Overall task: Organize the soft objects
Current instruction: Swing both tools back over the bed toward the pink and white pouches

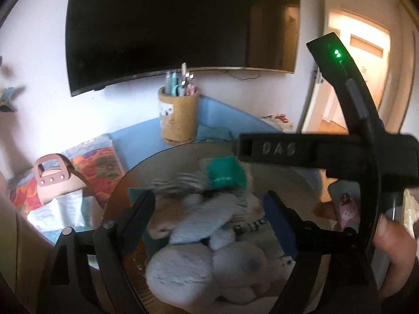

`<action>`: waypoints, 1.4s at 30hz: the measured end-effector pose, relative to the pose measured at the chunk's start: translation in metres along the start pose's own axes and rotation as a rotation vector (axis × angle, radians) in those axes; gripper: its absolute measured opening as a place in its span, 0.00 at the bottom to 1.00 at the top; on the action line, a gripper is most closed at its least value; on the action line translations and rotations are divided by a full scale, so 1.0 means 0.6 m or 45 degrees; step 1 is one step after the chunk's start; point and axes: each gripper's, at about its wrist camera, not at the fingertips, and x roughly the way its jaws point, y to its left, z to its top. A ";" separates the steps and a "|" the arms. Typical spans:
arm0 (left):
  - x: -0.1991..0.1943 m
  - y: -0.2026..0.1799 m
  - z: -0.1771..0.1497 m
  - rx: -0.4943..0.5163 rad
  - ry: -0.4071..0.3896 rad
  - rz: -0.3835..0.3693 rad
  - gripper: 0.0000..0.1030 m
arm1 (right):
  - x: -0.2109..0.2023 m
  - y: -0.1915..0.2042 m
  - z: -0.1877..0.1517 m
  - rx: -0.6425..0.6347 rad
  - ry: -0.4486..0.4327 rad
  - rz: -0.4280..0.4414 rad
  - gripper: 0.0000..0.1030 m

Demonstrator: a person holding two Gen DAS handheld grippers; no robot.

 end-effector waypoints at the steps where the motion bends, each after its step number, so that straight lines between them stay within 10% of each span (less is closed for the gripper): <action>1: -0.004 -0.003 -0.003 0.009 -0.009 -0.013 0.85 | -0.008 -0.007 -0.001 0.016 -0.011 0.007 0.79; 13: -0.097 -0.067 -0.075 0.216 -0.196 -0.095 0.85 | -0.147 -0.070 -0.091 0.171 -0.157 0.090 0.81; 25: -0.249 -0.064 -0.170 0.448 -0.045 -0.501 0.86 | -0.256 -0.036 -0.217 0.053 -0.208 0.065 0.85; 36: -0.348 0.065 -0.216 0.508 -0.063 -0.222 0.86 | -0.326 0.133 -0.292 -0.292 -0.426 0.316 0.94; 42: -0.431 0.214 -0.209 0.280 -0.181 0.011 1.00 | -0.319 0.273 -0.312 -0.447 -0.439 0.564 1.00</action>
